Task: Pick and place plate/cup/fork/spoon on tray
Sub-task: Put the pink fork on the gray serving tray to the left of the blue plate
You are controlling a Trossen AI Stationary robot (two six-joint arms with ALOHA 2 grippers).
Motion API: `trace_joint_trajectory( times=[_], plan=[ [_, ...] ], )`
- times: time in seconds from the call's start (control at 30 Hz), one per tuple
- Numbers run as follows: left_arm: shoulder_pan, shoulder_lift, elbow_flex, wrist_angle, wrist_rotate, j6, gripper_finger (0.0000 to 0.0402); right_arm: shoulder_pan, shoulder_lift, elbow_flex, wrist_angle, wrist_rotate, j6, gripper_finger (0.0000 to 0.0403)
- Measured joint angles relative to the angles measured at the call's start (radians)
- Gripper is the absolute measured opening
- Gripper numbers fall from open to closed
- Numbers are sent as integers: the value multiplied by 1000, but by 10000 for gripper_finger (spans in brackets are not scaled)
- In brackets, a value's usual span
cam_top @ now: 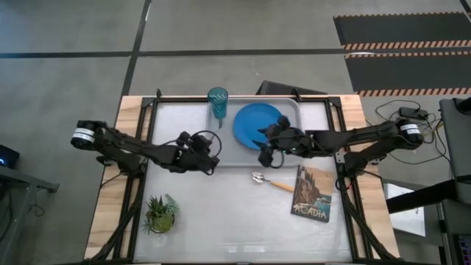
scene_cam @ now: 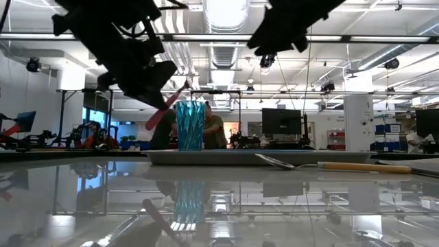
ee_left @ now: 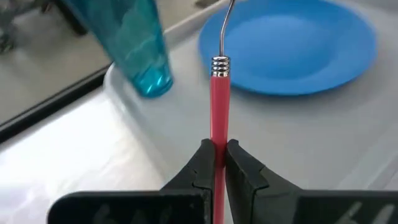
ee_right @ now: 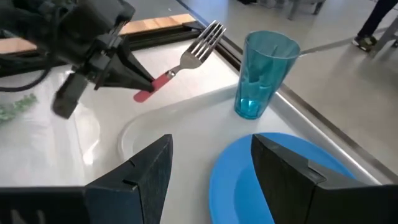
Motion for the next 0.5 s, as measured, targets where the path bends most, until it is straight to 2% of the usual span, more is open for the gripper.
trace_joint_trajectory(
  times=[0.07, 0.17, 0.3, 0.5],
  plan=[
    [0, 17, 51, -116, 15, -68, 1, 6, -45, -38, 8, 0, 1, 208],
    [2, 48, 121, -207, 67, -113, 1, 18, -102, -91, 16, 0, 18, 208],
    [8, 88, 184, -246, 117, -114, 1, 33, -173, -174, 60, 0, 19, 208],
    [61, 142, 227, -278, 136, -117, 1, 38, -294, -245, 99, 0, 9, 208]
  ],
)
